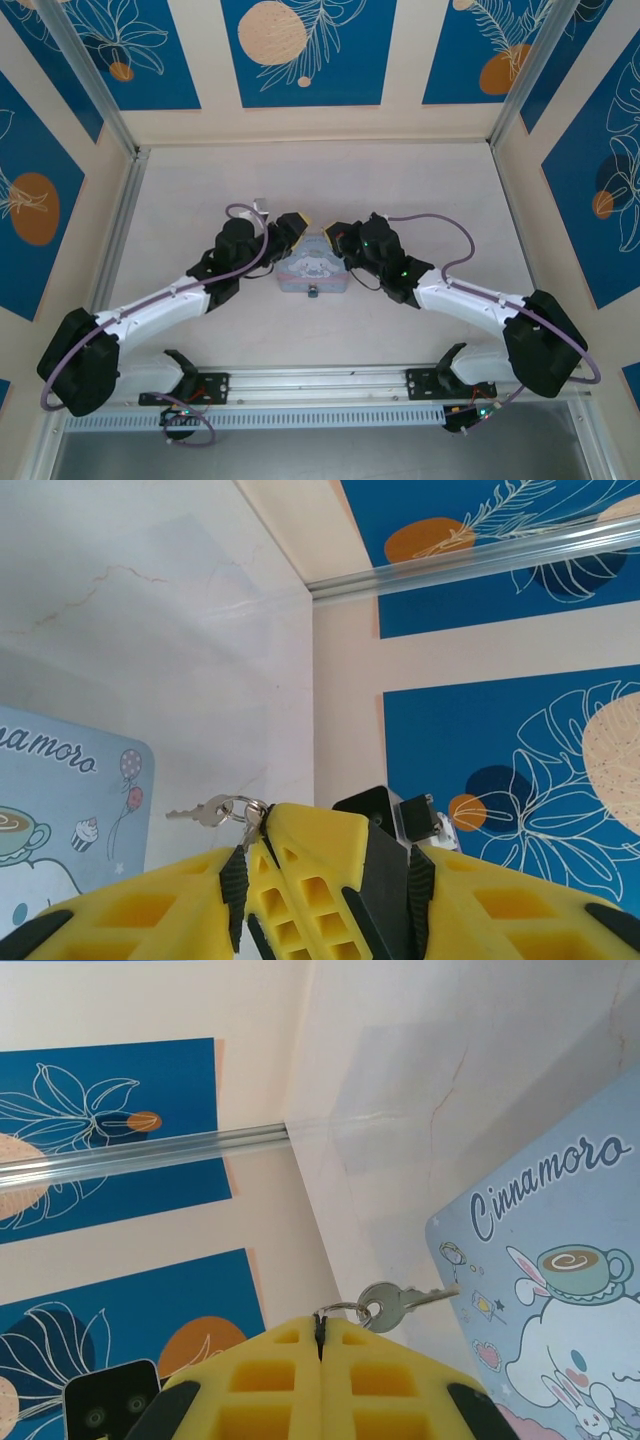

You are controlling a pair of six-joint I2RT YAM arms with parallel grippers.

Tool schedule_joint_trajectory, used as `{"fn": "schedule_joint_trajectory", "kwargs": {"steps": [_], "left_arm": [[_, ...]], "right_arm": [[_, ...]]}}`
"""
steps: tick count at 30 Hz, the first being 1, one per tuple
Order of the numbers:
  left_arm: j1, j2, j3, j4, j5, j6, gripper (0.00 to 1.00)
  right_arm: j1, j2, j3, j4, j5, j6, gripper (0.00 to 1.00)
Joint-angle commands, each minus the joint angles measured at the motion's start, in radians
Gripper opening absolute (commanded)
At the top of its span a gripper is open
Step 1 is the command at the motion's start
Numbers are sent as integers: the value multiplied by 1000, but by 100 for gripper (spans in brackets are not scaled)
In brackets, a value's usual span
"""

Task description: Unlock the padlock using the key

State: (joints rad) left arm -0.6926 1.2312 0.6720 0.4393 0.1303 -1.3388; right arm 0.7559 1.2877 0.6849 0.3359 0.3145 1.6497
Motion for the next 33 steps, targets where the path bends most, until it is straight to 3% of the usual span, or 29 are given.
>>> {"fn": "schedule_joint_trajectory", "kwargs": {"steps": [1, 20, 33], "left_arm": [[-17, 16, -8, 52, 12, -16, 47], [-26, 75, -5, 73, 2, -29, 42], [-27, 117, 28, 89, -4, -31, 25]], "right_arm": [[10, 11, 20, 42, 41, 12, 0], [10, 23, 27, 103, 18, -4, 0], [11, 33, 18, 118, 7, 9, 0]]}}
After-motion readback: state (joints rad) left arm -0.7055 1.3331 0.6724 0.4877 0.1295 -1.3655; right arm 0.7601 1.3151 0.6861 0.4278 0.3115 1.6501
